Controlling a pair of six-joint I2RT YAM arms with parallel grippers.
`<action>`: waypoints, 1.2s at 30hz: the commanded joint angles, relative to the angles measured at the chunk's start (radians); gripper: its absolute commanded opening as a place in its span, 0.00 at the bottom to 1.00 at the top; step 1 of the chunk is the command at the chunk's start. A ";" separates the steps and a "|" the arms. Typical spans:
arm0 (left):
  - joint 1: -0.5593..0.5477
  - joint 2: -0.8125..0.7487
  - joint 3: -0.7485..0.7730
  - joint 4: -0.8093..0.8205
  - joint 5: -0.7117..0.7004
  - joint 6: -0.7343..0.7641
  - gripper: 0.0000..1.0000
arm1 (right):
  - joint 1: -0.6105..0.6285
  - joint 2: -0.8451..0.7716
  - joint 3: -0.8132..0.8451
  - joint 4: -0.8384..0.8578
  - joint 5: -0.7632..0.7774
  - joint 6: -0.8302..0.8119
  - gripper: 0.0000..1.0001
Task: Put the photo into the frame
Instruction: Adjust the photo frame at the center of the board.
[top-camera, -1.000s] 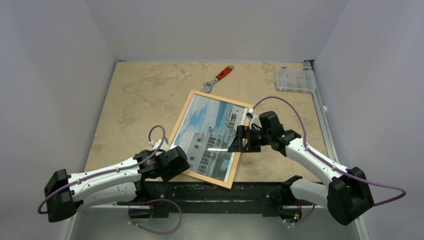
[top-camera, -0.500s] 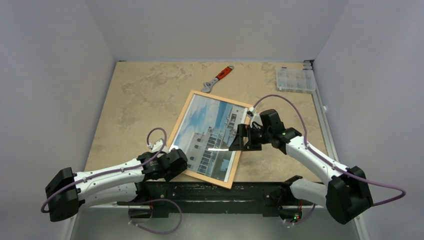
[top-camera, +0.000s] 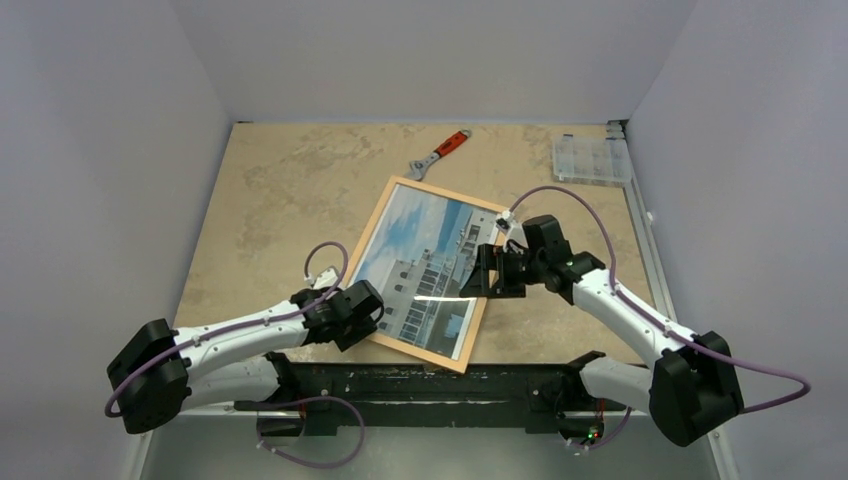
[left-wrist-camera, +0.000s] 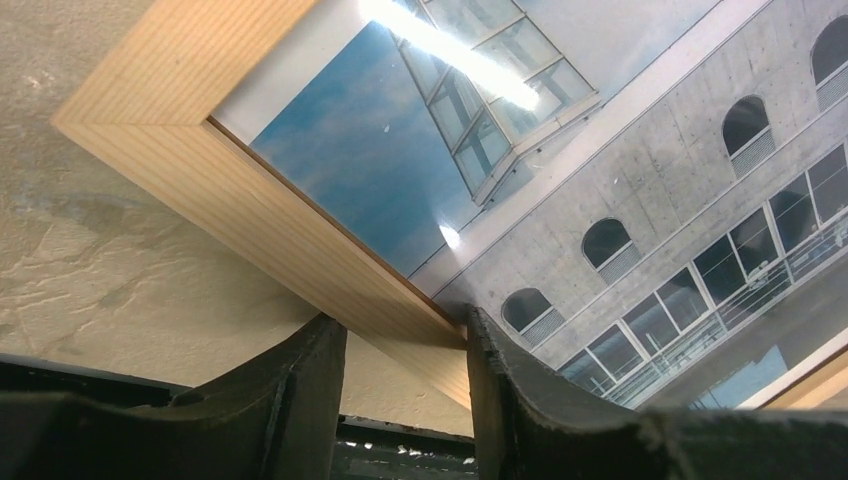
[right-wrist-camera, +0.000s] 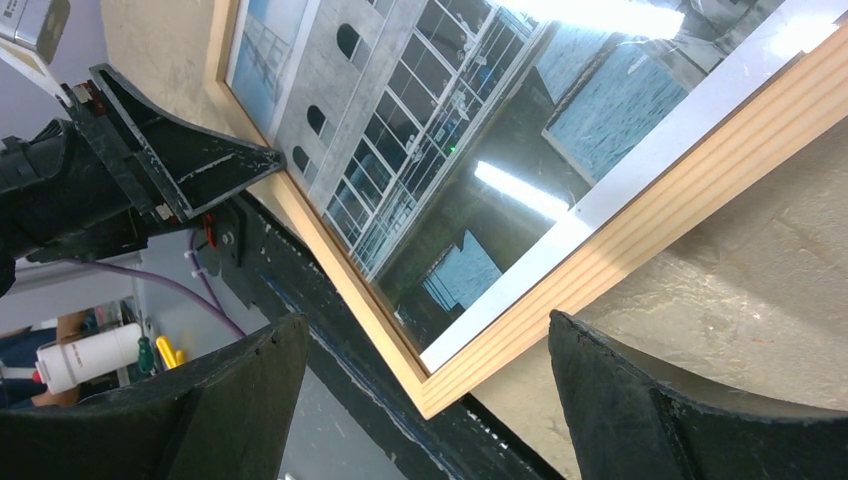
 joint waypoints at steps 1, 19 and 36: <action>0.004 0.057 0.031 0.003 -0.014 0.143 0.10 | -0.022 0.002 0.032 -0.003 -0.002 -0.031 0.88; 0.026 0.042 0.073 0.031 -0.009 0.482 0.00 | -0.116 0.024 0.041 -0.026 -0.041 -0.088 0.88; 0.172 0.328 0.347 0.069 0.003 0.704 0.00 | -0.153 0.034 0.041 -0.039 -0.051 -0.117 0.88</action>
